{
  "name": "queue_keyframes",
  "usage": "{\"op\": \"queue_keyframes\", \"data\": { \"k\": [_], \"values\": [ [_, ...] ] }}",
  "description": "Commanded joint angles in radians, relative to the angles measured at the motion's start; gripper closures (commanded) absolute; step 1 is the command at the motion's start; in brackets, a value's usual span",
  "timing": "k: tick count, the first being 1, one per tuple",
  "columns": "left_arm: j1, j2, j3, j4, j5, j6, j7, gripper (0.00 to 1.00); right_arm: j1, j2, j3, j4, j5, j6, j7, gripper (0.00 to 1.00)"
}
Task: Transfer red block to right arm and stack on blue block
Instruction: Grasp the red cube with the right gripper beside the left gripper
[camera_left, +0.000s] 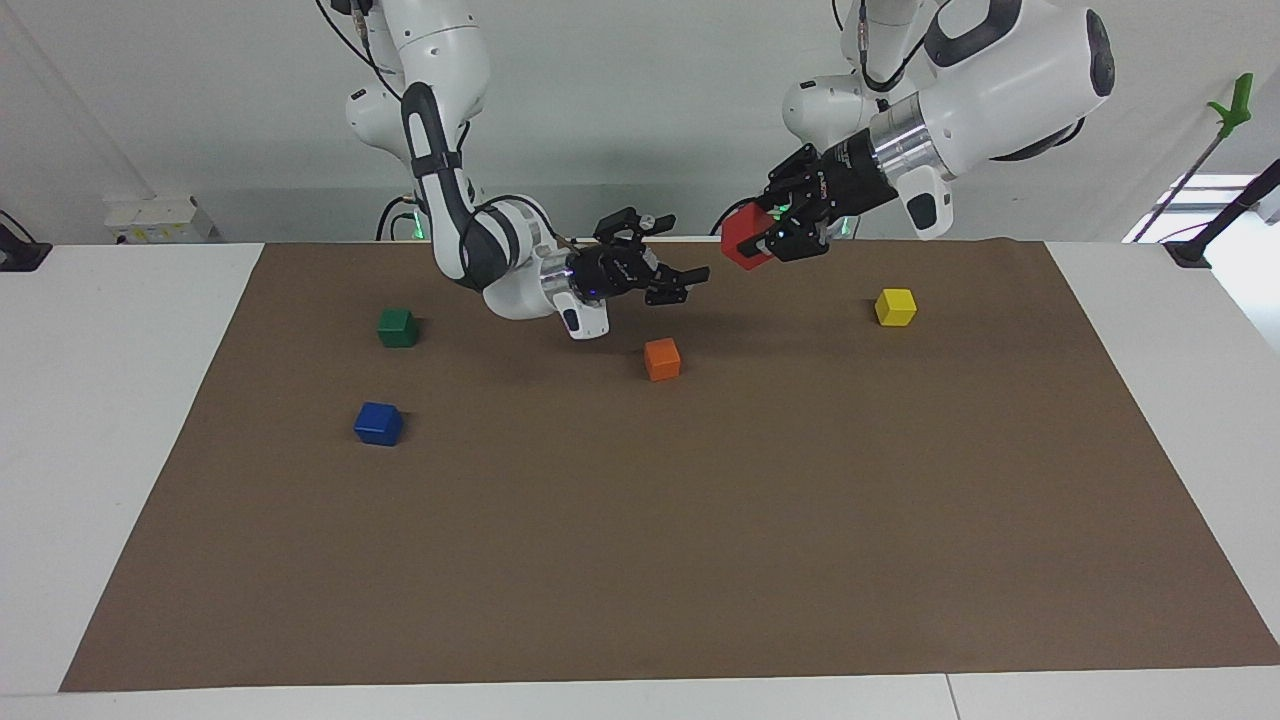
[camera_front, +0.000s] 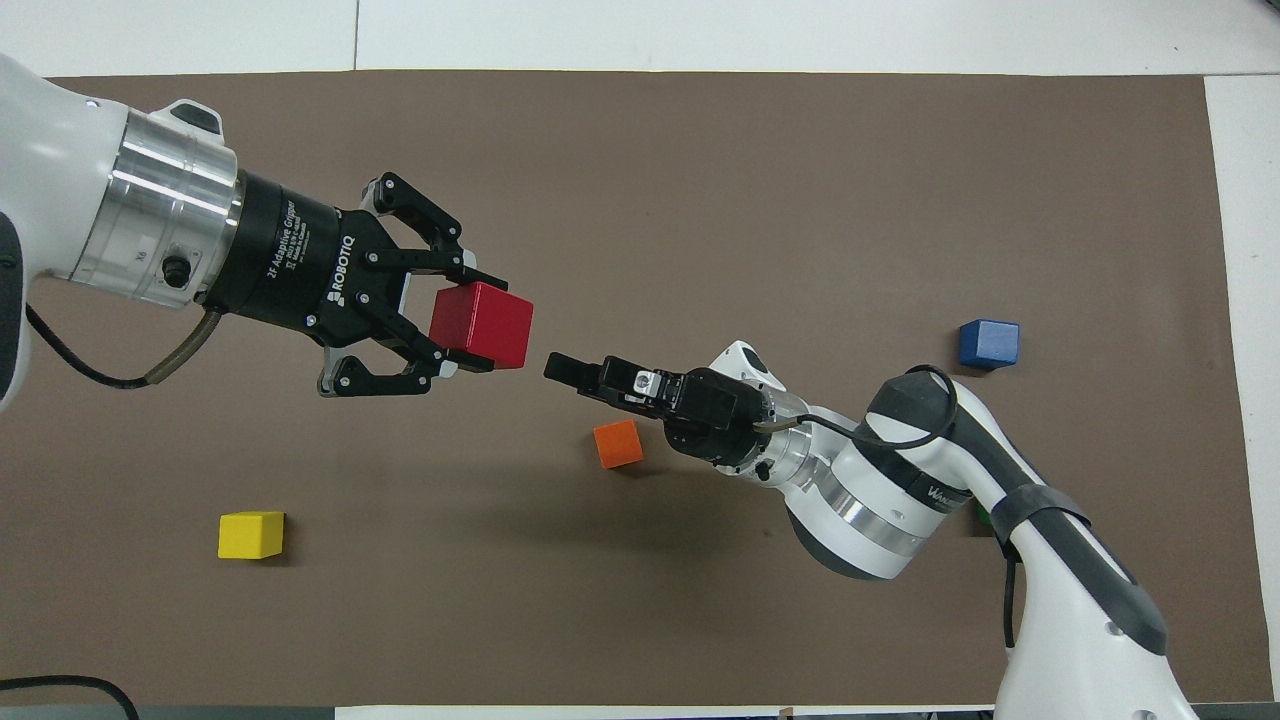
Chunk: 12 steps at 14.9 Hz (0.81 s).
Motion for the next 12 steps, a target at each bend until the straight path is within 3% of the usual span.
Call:
{"op": "queue_keyframes", "data": {
  "k": [1,12],
  "values": [
    [-0.022,-0.003,0.005,0.003,-0.01,0.013,-0.013,1.0,0.022,0.012,0.007,0.031,0.09,0.024,-0.024,0.0],
    [-0.039,-0.005,0.005,-0.006,-0.008,0.035,-0.016,1.0,0.071,0.037,0.005,0.124,0.207,0.069,-0.1,0.0]
  ]
}}
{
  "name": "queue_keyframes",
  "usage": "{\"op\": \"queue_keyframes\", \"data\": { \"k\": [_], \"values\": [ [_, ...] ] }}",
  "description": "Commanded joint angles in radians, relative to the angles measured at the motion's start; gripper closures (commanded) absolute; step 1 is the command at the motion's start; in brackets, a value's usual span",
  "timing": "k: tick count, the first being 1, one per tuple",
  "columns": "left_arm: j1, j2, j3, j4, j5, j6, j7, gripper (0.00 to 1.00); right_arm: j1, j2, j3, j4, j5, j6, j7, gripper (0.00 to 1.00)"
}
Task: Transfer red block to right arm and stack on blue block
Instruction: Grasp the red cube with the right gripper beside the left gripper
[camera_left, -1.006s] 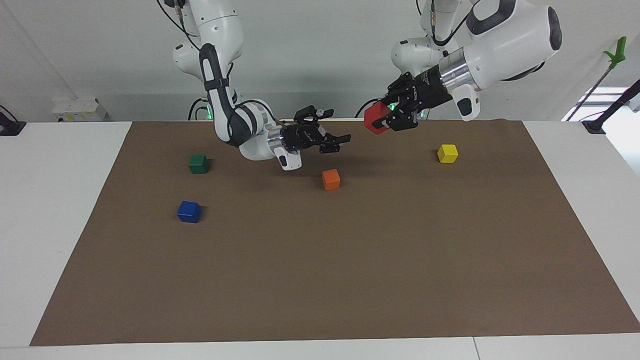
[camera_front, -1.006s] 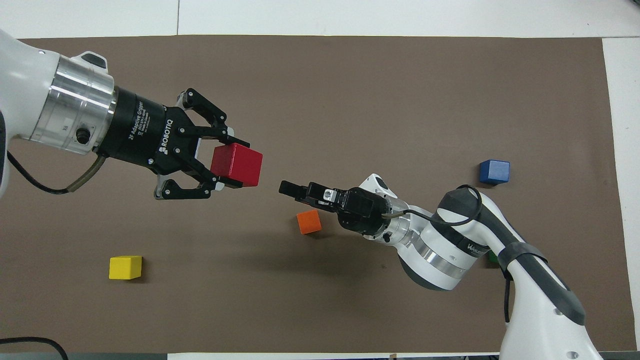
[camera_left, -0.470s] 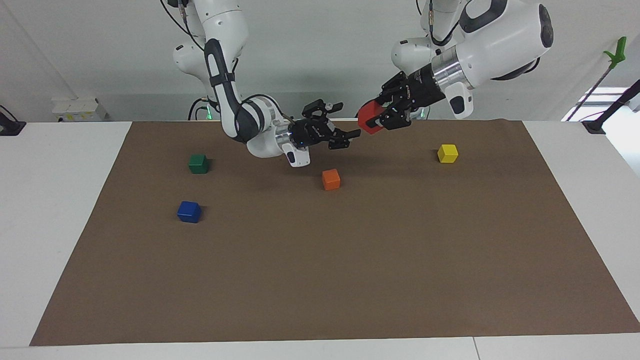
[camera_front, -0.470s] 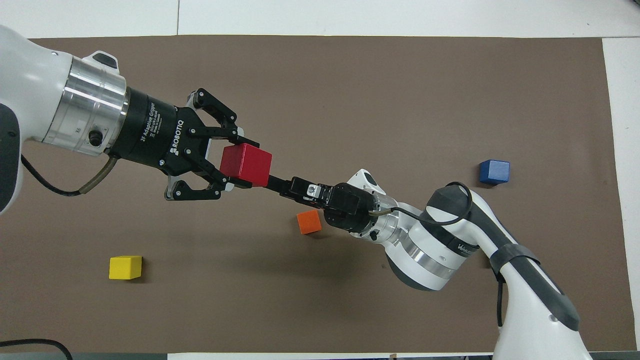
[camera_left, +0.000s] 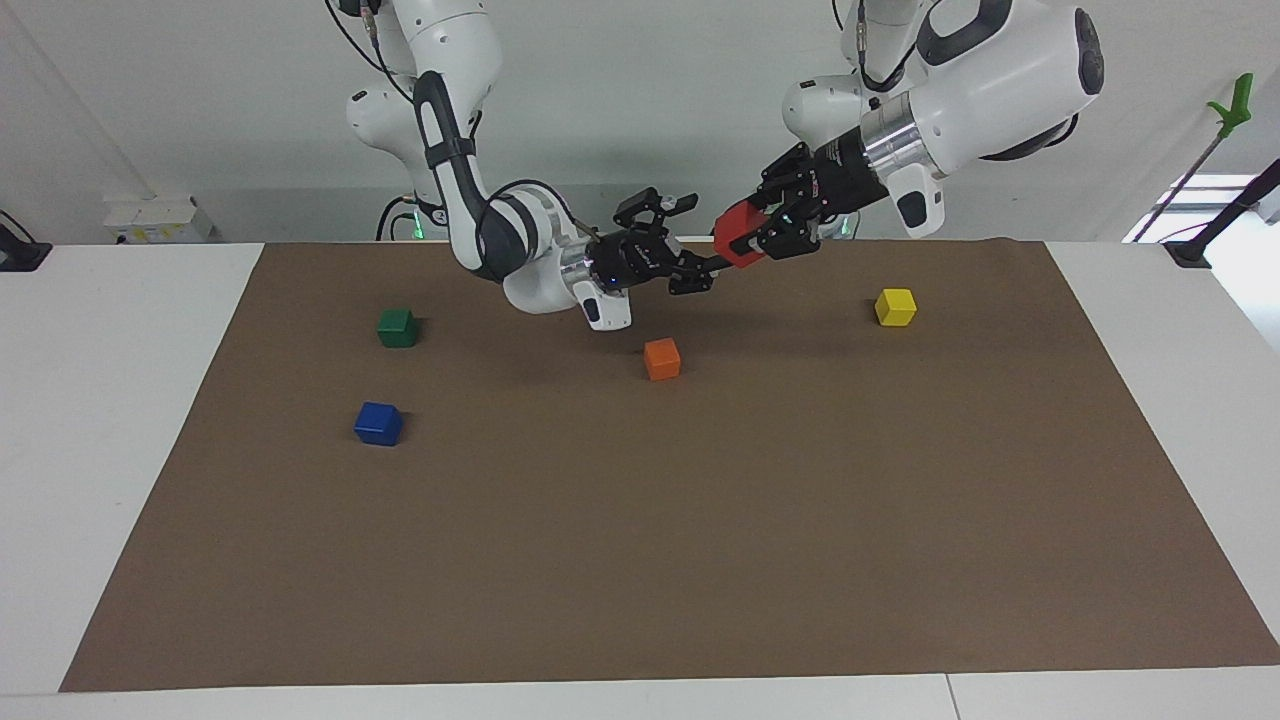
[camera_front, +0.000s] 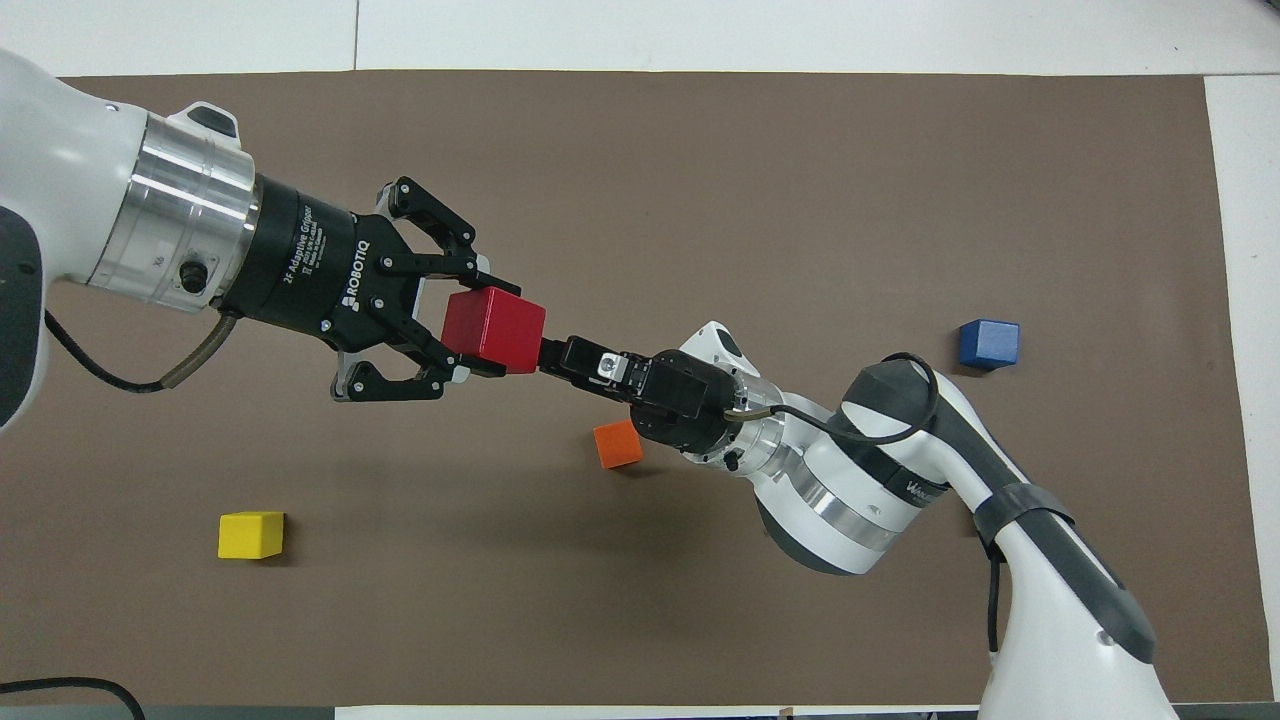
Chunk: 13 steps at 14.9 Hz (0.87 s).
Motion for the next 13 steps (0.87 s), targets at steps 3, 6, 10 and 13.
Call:
{"op": "queue_keyframes", "data": {
  "k": [3,6,10,13],
  "values": [
    [-0.024,-0.005,0.008,-0.005,-0.007,0.029,-0.019,1.0,0.025,0.035,0.008,0.021,0.146,0.011,-0.082,0.0],
    [-0.027,-0.005,0.009,-0.006,-0.007,0.028,-0.018,1.0,0.026,0.036,0.008,0.023,0.158,0.012,-0.087,0.0],
    [-0.027,-0.005,0.009,-0.006,-0.007,0.026,-0.018,1.0,0.057,0.038,0.012,0.075,0.229,0.041,-0.085,0.0],
    [-0.027,-0.005,0.009,-0.005,-0.007,0.025,-0.018,1.0,0.06,0.044,0.014,0.081,0.23,0.05,-0.087,0.0]
  ]
}}
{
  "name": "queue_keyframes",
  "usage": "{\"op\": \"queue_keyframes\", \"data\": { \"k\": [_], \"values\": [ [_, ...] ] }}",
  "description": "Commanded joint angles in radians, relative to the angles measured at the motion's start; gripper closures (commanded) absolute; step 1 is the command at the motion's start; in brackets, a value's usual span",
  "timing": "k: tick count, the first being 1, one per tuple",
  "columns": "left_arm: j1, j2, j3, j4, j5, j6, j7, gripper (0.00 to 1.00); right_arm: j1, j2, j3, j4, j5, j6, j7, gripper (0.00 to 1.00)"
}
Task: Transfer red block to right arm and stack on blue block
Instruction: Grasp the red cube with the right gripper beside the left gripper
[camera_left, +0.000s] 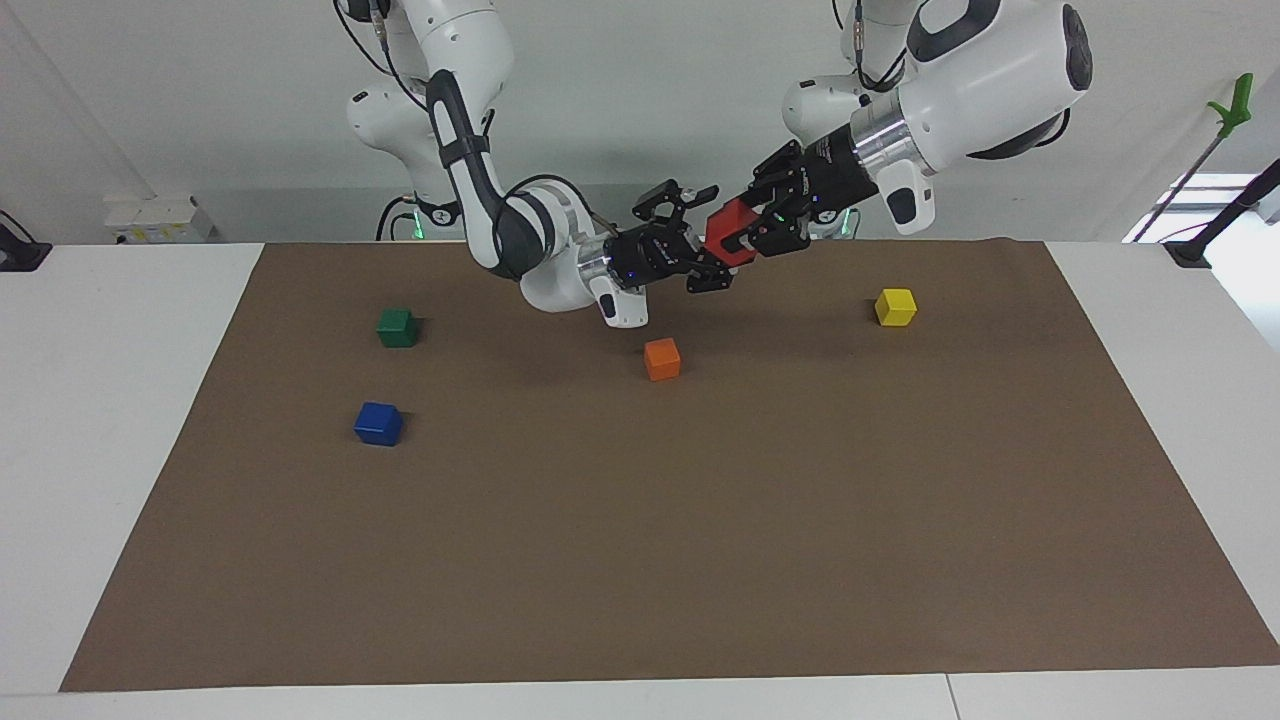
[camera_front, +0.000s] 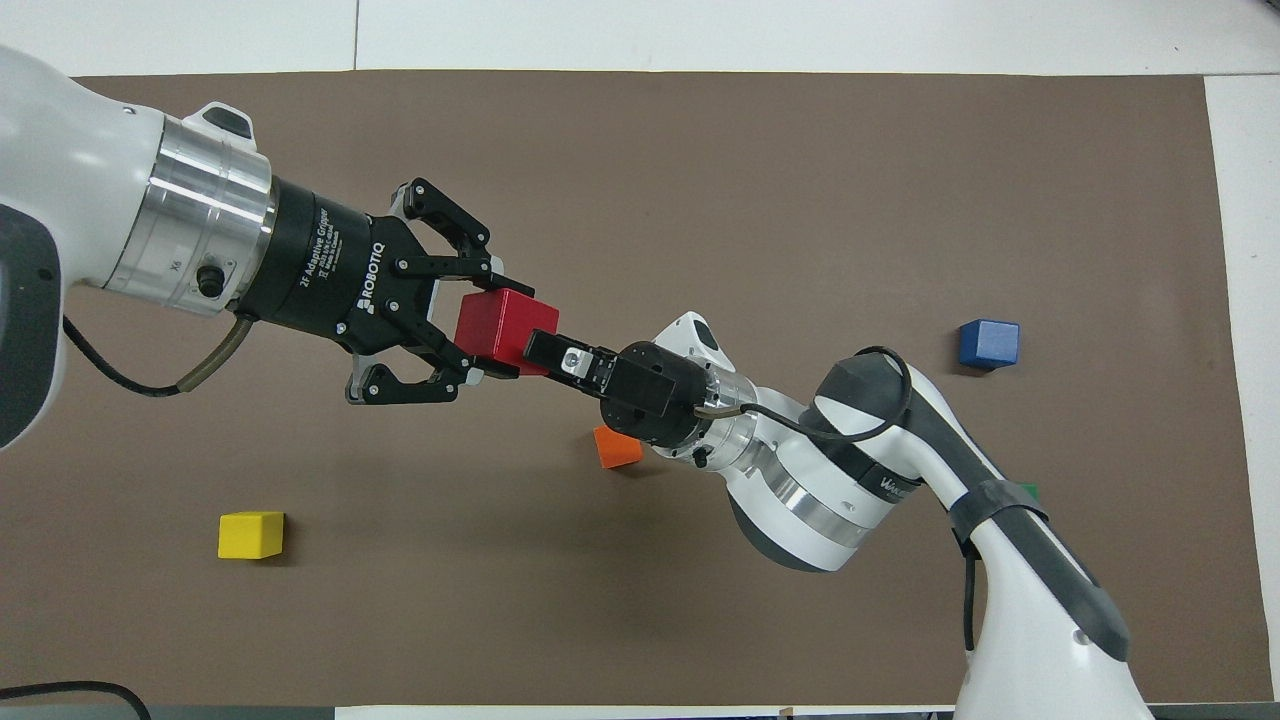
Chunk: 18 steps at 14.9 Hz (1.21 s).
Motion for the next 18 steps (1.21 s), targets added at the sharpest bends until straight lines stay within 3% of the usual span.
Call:
{"op": "queue_keyframes", "data": {
  "k": [1,2,3,4,5,13,15,17,18],
  "values": [
    [-0.014,-0.004,0.01,-0.005,-0.004,0.012,-0.016,1.0,0.024,0.019,0.013,0.015,0.187,0.024,-0.034,0.06],
    [-0.014,-0.004,0.01,-0.005,-0.004,0.012,-0.016,1.0,0.024,0.019,0.012,0.015,0.187,0.029,-0.029,0.16],
    [-0.016,-0.004,0.01,-0.003,-0.003,0.012,-0.018,1.0,0.022,0.019,0.011,0.015,0.187,0.033,-0.023,0.4],
    [-0.014,-0.004,0.01,-0.003,-0.003,0.012,-0.018,1.0,0.021,0.021,0.011,0.015,0.183,0.041,-0.018,0.95],
    [-0.014,-0.004,0.01,-0.003,-0.003,0.01,-0.018,1.0,0.016,0.021,0.011,0.015,0.174,0.043,-0.006,1.0],
    [-0.016,-0.004,0.01,-0.005,0.021,0.007,-0.006,1.0,0.008,0.021,0.011,0.032,0.17,0.044,0.028,1.0],
    [-0.016,-0.01,0.009,-0.005,0.038,0.008,-0.002,0.55,0.007,0.021,0.011,0.04,0.17,0.044,0.029,1.0],
    [-0.016,-0.01,0.009,-0.005,0.038,0.01,-0.006,0.0,0.007,0.021,0.011,0.04,0.17,0.044,0.029,1.0],
    [-0.016,-0.01,0.009,-0.006,0.038,0.01,-0.006,0.0,0.007,0.021,0.011,0.04,0.17,0.044,0.029,1.0]
  ]
}}
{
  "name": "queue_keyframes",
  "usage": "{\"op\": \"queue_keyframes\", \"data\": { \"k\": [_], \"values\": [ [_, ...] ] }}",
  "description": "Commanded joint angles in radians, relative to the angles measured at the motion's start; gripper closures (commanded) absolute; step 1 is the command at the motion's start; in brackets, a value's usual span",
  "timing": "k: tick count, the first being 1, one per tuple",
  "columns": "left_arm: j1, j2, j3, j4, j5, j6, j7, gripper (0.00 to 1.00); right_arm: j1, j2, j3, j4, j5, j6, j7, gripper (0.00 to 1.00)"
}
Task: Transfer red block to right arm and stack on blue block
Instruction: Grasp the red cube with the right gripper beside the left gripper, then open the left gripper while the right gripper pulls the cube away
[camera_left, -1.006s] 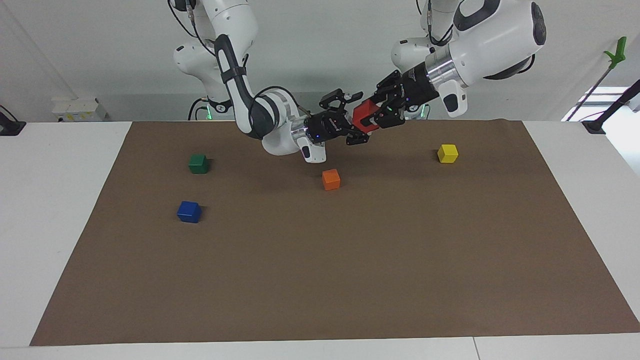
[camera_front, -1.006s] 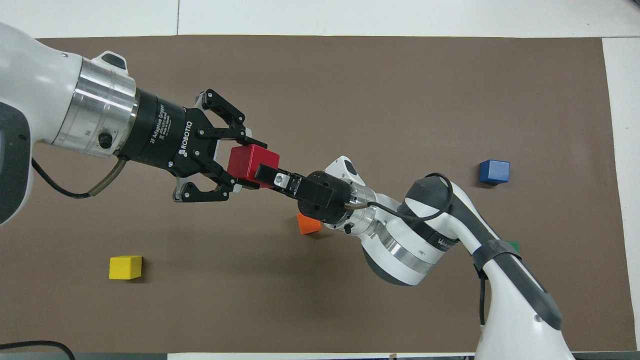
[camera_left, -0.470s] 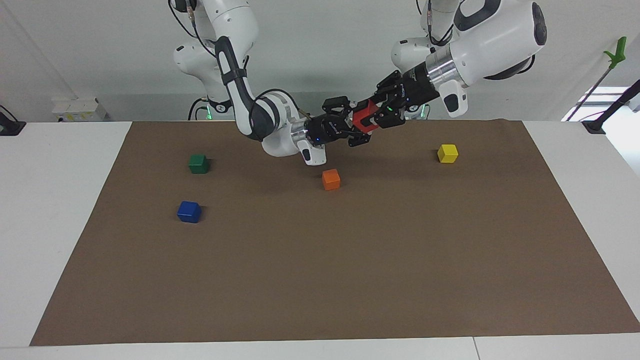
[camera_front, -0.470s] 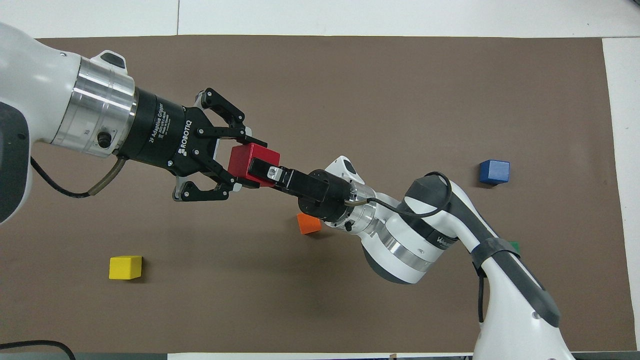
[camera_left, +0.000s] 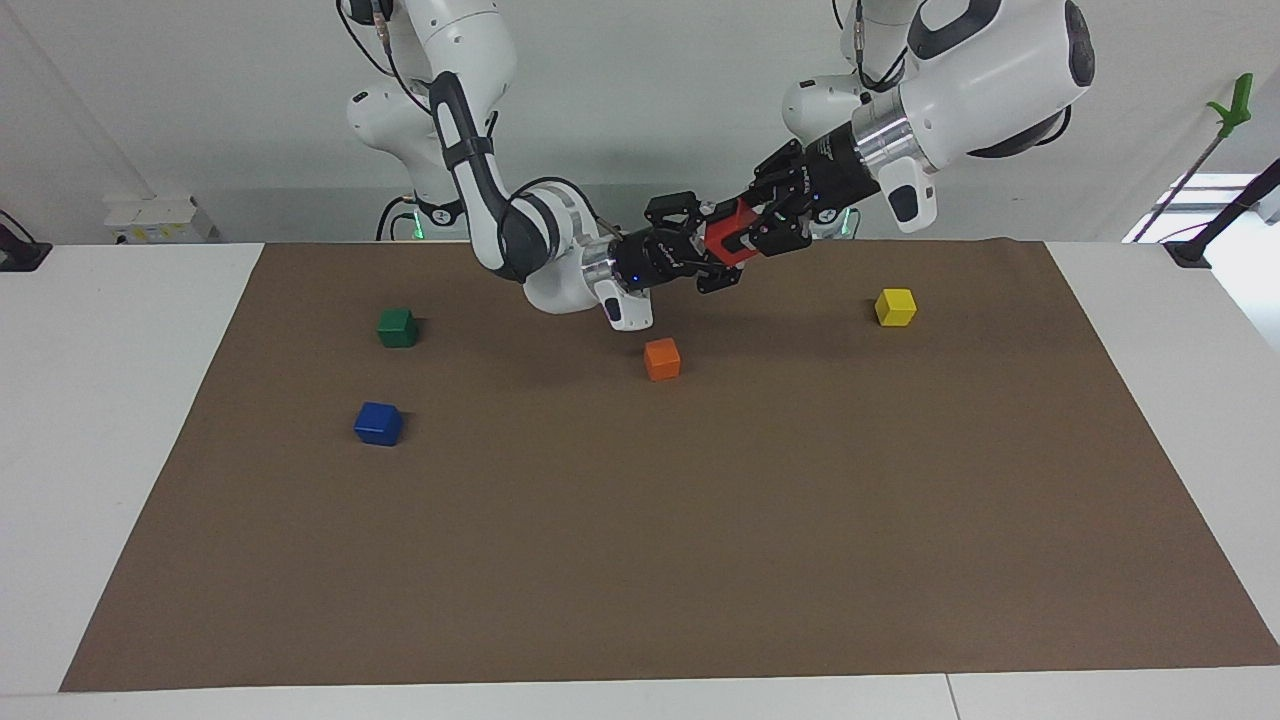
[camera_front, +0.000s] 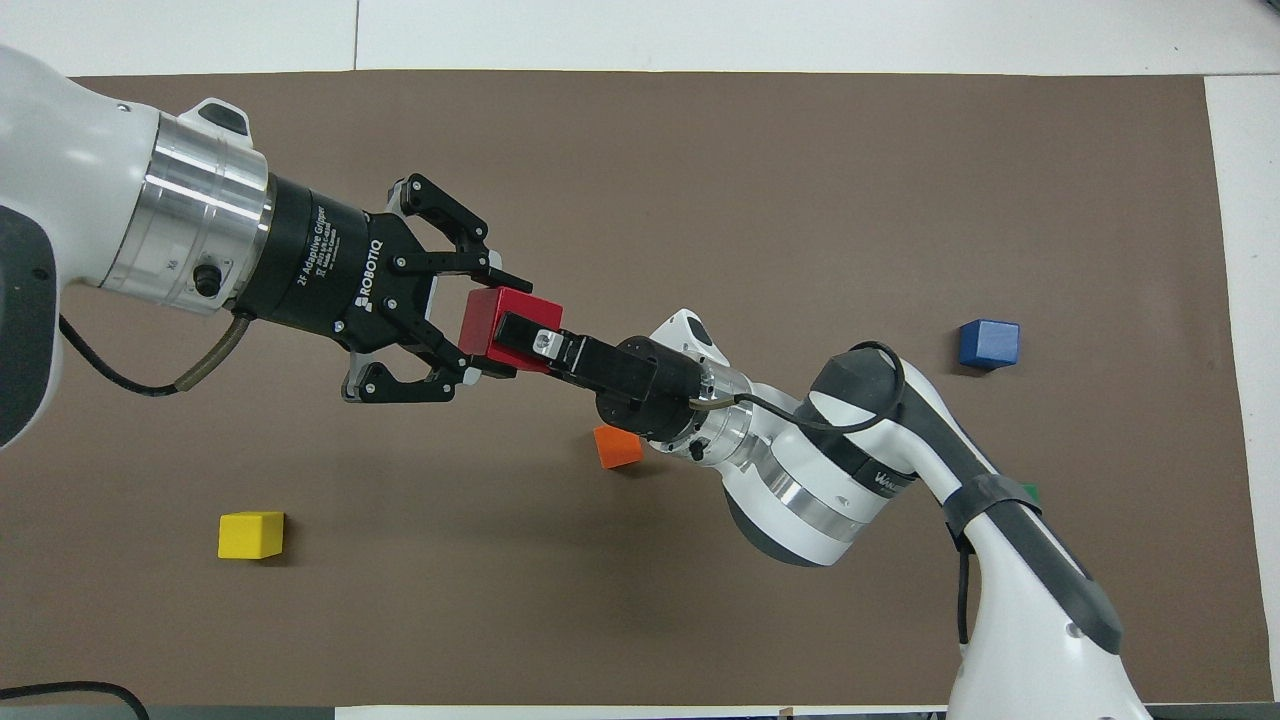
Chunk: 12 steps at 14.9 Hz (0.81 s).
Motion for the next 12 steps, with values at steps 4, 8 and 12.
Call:
{"op": "queue_keyframes", "data": {
  "k": [4,8,12],
  "values": [
    [-0.012,-0.011,0.008,-0.01,0.028,0.005,-0.009,0.0,0.009,0.006,0.012,0.021,0.168,0.026,-0.011,1.0],
    [-0.012,-0.011,0.008,-0.01,0.028,0.003,-0.009,0.0,0.003,0.008,0.012,0.026,0.168,0.022,-0.011,1.0],
    [-0.012,-0.013,0.008,-0.01,0.028,-0.002,-0.009,0.0,-0.02,0.009,0.012,0.026,0.139,0.018,-0.011,1.0]
  ]
}}
